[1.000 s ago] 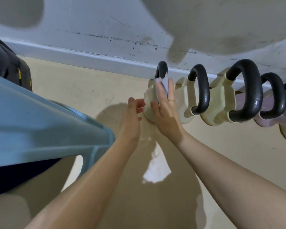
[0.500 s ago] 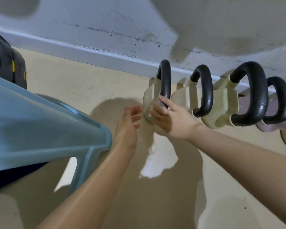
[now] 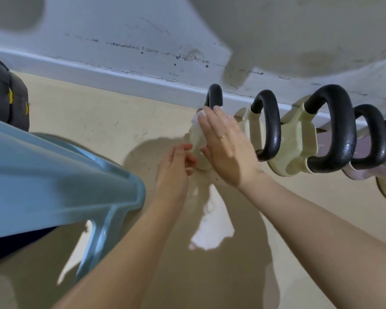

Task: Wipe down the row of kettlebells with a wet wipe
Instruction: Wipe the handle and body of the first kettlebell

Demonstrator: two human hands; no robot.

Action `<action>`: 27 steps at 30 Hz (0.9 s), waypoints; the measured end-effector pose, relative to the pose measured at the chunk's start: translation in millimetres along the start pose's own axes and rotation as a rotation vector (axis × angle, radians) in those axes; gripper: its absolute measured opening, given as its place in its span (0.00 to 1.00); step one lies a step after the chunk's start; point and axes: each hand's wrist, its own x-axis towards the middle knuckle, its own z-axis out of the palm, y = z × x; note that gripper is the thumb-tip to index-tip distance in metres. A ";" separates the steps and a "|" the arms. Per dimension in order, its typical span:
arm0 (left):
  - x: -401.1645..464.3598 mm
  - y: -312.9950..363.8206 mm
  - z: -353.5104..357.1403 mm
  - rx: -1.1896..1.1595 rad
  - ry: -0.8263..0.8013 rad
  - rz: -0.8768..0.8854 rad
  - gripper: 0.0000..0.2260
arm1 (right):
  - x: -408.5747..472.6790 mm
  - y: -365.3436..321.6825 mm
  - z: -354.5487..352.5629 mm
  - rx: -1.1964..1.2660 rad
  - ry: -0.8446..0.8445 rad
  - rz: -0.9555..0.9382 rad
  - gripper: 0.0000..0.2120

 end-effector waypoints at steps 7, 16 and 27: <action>15.0 13.5 23.7 0.092 0.014 0.025 0.14 | 1.4 -54.4 -4.8 0.992 0.013 0.660 0.28; 10.3 12.1 21.7 0.225 -0.224 0.075 0.09 | -21.5 -50.4 -25.2 1.377 -0.070 0.842 0.17; 21.8 17.4 14.0 0.257 -0.279 -0.002 0.06 | -37.2 -53.4 -14.3 1.229 -0.061 0.700 0.23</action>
